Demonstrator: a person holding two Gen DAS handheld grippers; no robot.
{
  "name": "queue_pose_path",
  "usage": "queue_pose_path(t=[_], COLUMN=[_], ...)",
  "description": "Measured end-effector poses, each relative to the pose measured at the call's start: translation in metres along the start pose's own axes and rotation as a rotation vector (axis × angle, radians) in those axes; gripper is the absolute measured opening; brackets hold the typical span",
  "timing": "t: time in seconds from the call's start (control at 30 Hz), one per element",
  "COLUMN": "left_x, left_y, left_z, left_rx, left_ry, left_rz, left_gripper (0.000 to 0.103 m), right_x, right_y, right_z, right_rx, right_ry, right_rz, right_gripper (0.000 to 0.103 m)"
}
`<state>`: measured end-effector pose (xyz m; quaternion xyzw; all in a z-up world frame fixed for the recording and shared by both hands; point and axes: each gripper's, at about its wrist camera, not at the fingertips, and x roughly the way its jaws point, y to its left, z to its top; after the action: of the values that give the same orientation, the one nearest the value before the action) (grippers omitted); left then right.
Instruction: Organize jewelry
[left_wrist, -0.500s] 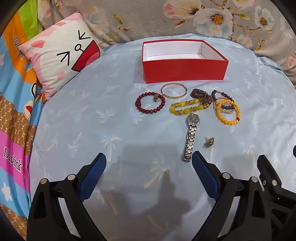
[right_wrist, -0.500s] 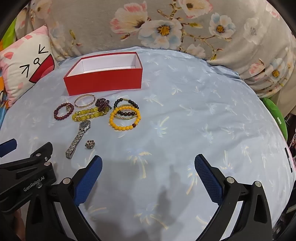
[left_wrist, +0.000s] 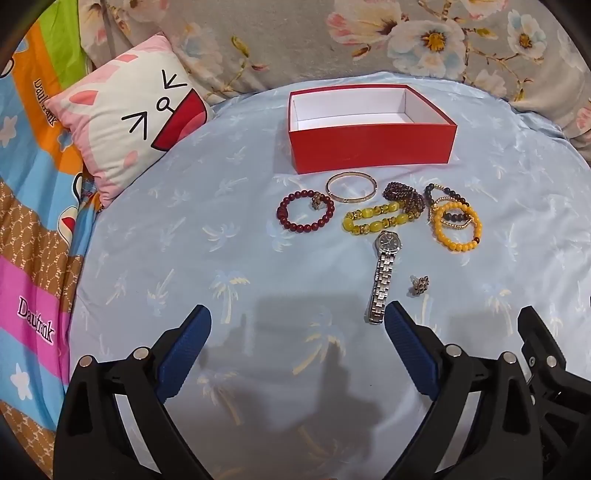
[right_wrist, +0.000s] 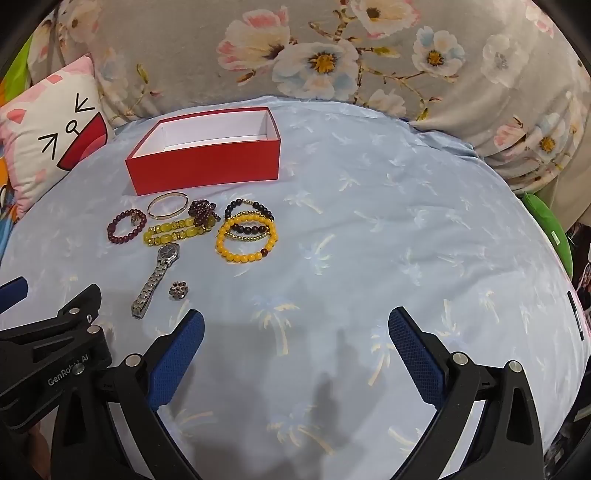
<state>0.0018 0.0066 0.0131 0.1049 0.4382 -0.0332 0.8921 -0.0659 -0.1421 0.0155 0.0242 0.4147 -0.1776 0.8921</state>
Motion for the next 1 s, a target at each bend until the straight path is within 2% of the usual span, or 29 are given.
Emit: queue_pose_path(t=[1.0], left_x=[0.0025], left_y=[-0.0101], left_z=[-0.0054], left_rx=[0.002], left_ry=[-0.011], left_rz=[0.009], left_gripper=[0.091], right_x=[0.0015], right_y=[-0.0023], right_z=[-0.0026], right_rx=[0.009], right_ry=[-0.002], right_rz=[0.005], right_gripper=[0.096])
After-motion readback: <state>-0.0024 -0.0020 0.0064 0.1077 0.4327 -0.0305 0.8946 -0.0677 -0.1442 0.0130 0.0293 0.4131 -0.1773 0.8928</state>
